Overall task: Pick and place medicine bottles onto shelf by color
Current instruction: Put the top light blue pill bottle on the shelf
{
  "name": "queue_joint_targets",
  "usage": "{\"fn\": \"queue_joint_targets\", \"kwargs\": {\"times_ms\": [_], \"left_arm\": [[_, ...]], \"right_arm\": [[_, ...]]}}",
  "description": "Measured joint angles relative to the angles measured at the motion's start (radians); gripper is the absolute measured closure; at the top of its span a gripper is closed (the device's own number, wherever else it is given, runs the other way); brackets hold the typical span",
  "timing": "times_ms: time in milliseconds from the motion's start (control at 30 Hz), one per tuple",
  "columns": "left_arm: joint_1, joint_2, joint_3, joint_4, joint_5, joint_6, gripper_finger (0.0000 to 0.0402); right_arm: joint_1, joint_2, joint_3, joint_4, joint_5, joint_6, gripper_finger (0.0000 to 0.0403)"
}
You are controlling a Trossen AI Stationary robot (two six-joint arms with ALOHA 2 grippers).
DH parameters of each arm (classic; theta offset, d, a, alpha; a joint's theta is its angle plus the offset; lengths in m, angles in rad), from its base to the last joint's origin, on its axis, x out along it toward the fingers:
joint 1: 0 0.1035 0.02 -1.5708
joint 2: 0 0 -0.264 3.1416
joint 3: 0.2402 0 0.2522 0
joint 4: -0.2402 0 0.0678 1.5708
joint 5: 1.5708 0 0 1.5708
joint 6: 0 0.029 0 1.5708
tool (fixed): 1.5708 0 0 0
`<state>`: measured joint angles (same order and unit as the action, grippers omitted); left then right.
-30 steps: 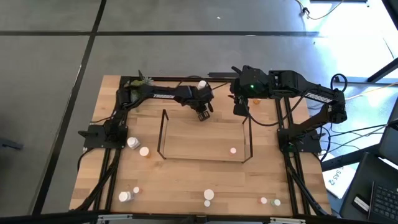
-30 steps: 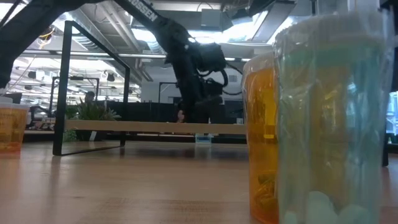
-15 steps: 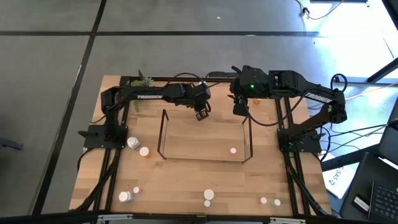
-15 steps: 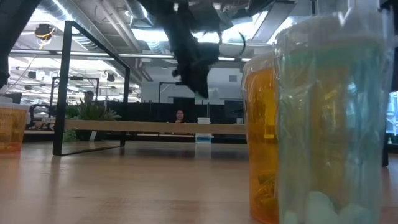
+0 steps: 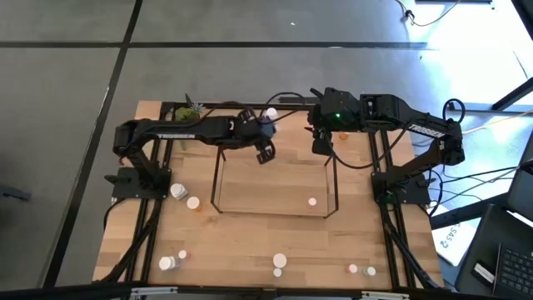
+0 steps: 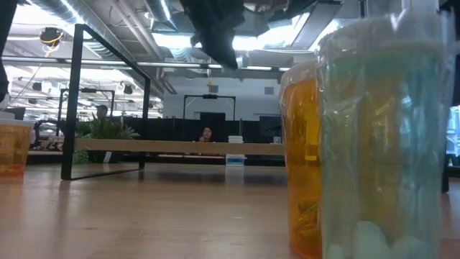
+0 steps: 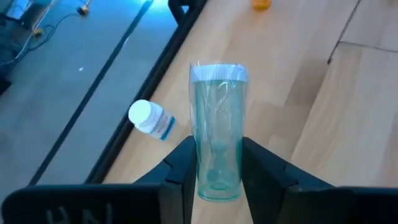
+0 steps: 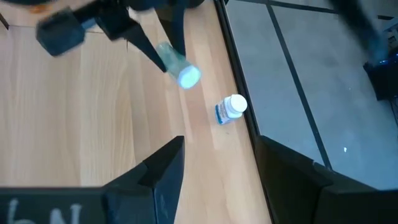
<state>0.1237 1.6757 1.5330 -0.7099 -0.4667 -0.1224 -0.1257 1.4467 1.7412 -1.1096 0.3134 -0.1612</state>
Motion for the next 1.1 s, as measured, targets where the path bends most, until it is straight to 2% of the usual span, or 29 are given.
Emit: {"fn": "queue_joint_targets", "kwargs": {"times_ms": [100, 333, 433, 700, 833, 1100], "left_arm": [[-0.016, -0.018, 0.000, 0.006, -0.012, -0.003, 0.0305], [-0.062, -0.061, 0.000, -0.017, -0.136, 0.002, 0.0305], [-0.084, -0.081, 0.000, -0.021, -0.155, 0.001, 0.0305], [-0.155, -0.137, 0.000, -0.094, -0.168, -0.005, 0.0305], [-0.198, -0.171, 0.000, -0.126, -0.235, -0.021, 0.0305], [-0.255, -0.250, 0.001, -0.158, -0.229, -0.029, 0.0305]], "right_arm": [[0.000, 0.000, 0.000, 0.007, -0.001, 0.000, 0.0205], [0.000, 0.000, 0.000, 0.041, -0.001, 0.001, 0.0205], [0.000, 0.000, 0.000, 0.045, -0.024, -0.005, 0.0205], [0.011, 0.008, 0.000, 0.076, -0.214, -0.187, 0.0205], [0.026, 0.035, 0.000, 0.119, -0.221, -0.271, 0.0205], [0.059, 0.123, 0.000, 0.261, -0.221, -0.469, 0.0205]]}}
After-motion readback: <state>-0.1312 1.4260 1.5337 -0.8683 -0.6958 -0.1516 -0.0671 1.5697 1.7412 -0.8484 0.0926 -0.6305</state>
